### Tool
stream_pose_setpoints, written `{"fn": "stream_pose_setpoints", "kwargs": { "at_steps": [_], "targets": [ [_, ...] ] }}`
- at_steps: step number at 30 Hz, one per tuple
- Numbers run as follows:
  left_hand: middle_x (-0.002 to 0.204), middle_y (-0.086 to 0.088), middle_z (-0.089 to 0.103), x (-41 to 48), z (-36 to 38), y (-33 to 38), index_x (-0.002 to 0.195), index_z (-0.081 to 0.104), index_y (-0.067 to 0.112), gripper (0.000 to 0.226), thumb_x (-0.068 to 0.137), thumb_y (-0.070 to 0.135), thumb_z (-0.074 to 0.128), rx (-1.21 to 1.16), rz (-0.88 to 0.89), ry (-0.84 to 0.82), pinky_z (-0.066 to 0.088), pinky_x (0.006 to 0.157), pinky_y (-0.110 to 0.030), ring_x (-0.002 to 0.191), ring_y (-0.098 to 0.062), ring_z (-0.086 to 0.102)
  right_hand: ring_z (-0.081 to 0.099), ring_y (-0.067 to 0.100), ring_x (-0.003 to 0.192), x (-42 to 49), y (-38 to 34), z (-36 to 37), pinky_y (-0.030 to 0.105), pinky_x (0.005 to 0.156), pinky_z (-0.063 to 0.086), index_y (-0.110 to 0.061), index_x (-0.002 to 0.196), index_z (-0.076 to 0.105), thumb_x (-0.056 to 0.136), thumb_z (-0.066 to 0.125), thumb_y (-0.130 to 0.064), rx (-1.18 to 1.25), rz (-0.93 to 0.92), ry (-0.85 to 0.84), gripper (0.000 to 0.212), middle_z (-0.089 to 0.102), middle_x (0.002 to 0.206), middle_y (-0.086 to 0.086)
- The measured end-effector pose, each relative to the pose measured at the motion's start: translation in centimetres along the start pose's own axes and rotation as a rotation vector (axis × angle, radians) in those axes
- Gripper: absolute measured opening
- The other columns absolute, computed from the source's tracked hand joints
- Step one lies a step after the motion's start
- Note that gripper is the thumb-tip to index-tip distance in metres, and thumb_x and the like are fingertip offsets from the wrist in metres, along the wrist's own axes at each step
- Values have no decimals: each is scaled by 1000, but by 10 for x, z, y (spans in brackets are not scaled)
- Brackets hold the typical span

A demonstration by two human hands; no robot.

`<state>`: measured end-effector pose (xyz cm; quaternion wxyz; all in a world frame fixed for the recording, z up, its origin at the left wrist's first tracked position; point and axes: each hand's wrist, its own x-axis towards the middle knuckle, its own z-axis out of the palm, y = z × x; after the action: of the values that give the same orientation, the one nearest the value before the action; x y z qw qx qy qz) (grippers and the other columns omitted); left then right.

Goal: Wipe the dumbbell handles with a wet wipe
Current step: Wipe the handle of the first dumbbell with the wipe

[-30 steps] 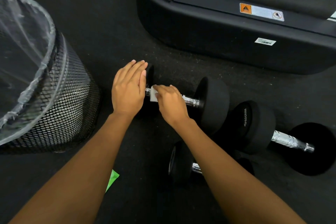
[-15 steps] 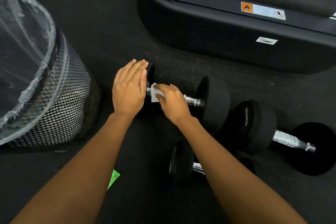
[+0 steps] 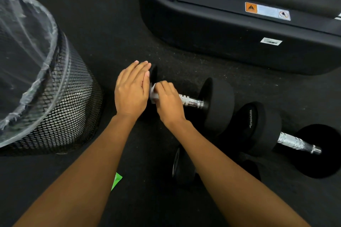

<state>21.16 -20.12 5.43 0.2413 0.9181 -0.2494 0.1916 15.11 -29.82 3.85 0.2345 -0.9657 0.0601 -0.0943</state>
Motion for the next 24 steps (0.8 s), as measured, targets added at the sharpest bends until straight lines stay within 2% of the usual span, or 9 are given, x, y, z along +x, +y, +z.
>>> {"fn": "stream_pose_setpoints", "kwargs": {
  "at_steps": [5,9,12,15,19,22,24],
  "targets": [
    [128,-1,58,1,1,-2,124,58,11,37,99,23,33,-5,-10,-2,20,107,-23,128,-16,43,53,25,85,-3,8,3,34,77,46,-4,94,58,59,73,11,-30,-48,59,41,59,96,10],
    [127,-1,59,0,2,-2,123,58,11,37,99,23,33,-13,-5,10,22,107,-25,127,-16,44,55,26,86,-16,18,-3,34,73,50,-4,94,58,61,74,12,-6,-15,103,40,59,99,11],
    [127,-1,59,0,1,-1,123,58,11,37,99,23,33,-10,-6,17,21,107,-23,126,-17,45,56,28,96,-19,17,-3,37,82,51,-4,103,61,67,73,9,17,-10,98,40,61,108,12],
    [126,-1,60,0,1,-1,122,59,11,37,99,22,33,-6,-2,23,21,106,-22,126,-17,46,57,26,103,-12,14,1,34,91,46,-3,113,61,74,69,6,-3,-26,62,41,62,113,11],
    [126,-2,60,0,1,-1,122,59,11,36,99,22,33,-7,4,22,19,106,-20,126,-17,46,61,28,100,-10,20,-2,36,93,46,1,111,63,75,68,7,-10,-12,78,37,66,107,14],
    [126,-1,59,0,1,-2,123,58,11,37,99,23,33,-16,4,16,21,107,-23,126,-16,45,61,29,97,-20,25,-6,40,91,49,2,110,63,76,66,8,-1,77,137,35,66,104,15],
    [126,-2,59,0,2,-2,123,58,11,36,99,22,34,-17,6,19,22,107,-24,126,-17,45,60,29,99,-23,24,-7,40,93,47,1,113,61,80,63,7,-14,126,120,34,65,106,15]
  ]
}}
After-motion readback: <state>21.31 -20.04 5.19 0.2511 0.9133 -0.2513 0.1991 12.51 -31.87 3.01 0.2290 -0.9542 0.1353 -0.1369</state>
